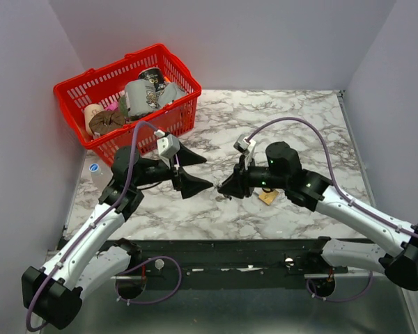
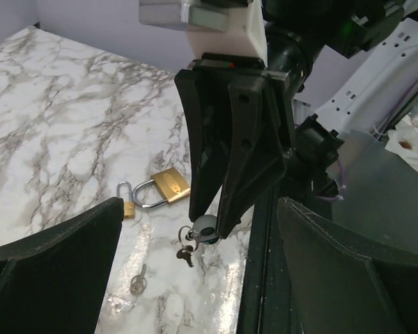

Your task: Unlock with the key

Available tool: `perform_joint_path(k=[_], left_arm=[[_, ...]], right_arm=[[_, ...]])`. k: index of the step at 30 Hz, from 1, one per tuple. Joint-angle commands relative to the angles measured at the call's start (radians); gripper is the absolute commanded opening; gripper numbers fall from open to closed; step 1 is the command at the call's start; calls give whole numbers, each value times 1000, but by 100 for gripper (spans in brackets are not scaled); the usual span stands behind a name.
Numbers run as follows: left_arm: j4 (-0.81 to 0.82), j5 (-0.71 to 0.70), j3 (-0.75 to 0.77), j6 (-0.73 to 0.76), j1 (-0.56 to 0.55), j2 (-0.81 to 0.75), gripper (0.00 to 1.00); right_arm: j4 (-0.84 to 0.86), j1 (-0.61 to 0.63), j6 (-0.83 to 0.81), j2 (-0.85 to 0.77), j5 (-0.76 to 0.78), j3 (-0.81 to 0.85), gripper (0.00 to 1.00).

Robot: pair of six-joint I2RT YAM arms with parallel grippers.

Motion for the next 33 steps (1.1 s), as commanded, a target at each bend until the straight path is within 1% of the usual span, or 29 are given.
perform_joint_path(k=[1,8,11,13,23,30,33], left_arm=[[62,66,-3,12,-26,7,99],[111,86,-21,-14,-69,2,99],[143,123,-24,-47,-85,22,99],[196,140,-32,-88,-93,25,99],[194,125,-35,-85,-131,50,99],[211,123,-33,-108,-188,90,99],[228,125,-36,-122,-202,99,99]], right_arm=[[-53,-10,5,-57,-108,21,1],[-54,-16,17,-114,-100,39,1],[-54,-17,28,-128,-90,54,1],[-54,-19,32,-140,-86,67,1],[-37,-22,61,-172,-211,117,1],[18,-23,95,-181,-263,119,1],[24,-23,101,-180,-263,116,1]])
